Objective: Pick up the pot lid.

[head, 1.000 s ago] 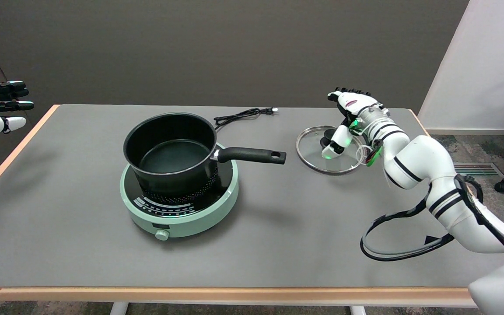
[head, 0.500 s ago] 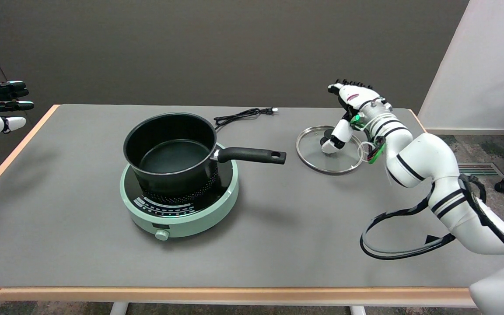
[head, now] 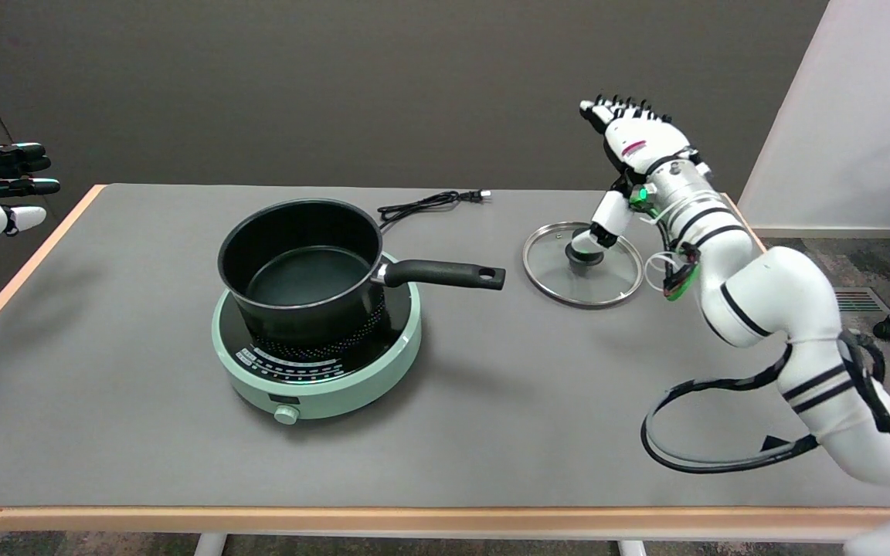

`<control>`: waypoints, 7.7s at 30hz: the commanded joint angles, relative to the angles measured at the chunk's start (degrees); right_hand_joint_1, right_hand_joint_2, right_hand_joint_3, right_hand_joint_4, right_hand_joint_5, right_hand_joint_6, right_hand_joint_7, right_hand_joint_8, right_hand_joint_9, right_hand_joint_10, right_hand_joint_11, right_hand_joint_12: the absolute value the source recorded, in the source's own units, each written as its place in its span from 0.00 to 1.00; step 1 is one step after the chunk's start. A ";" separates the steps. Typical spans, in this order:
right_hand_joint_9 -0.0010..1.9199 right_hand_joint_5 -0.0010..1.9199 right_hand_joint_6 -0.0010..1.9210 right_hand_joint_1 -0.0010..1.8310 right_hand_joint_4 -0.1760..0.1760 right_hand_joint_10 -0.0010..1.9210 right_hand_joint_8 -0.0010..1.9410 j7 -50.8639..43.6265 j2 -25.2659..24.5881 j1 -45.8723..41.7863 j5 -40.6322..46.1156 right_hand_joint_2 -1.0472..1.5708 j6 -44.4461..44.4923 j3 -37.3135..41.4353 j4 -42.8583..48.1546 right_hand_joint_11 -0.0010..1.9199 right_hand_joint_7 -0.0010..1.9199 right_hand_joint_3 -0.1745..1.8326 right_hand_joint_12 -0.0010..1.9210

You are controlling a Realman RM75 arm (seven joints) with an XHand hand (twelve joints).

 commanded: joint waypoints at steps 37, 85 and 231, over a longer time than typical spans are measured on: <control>0.02 0.02 0.02 0.62 1.00 0.02 0.02 0.23 -8.85 -16.24 -6.86 0.16 -21.30 20.93 11.93 0.02 0.02 0.72 0.02; 0.44 0.39 0.39 0.40 0.92 0.39 0.24 0.16 -4.90 -7.97 -7.34 0.68 -15.96 14.26 3.62 0.31 0.49 0.47 0.65; 0.33 0.32 0.16 0.46 0.73 0.22 0.10 -0.24 3.14 7.77 4.01 0.61 3.46 -13.91 -20.16 0.22 0.33 0.55 0.50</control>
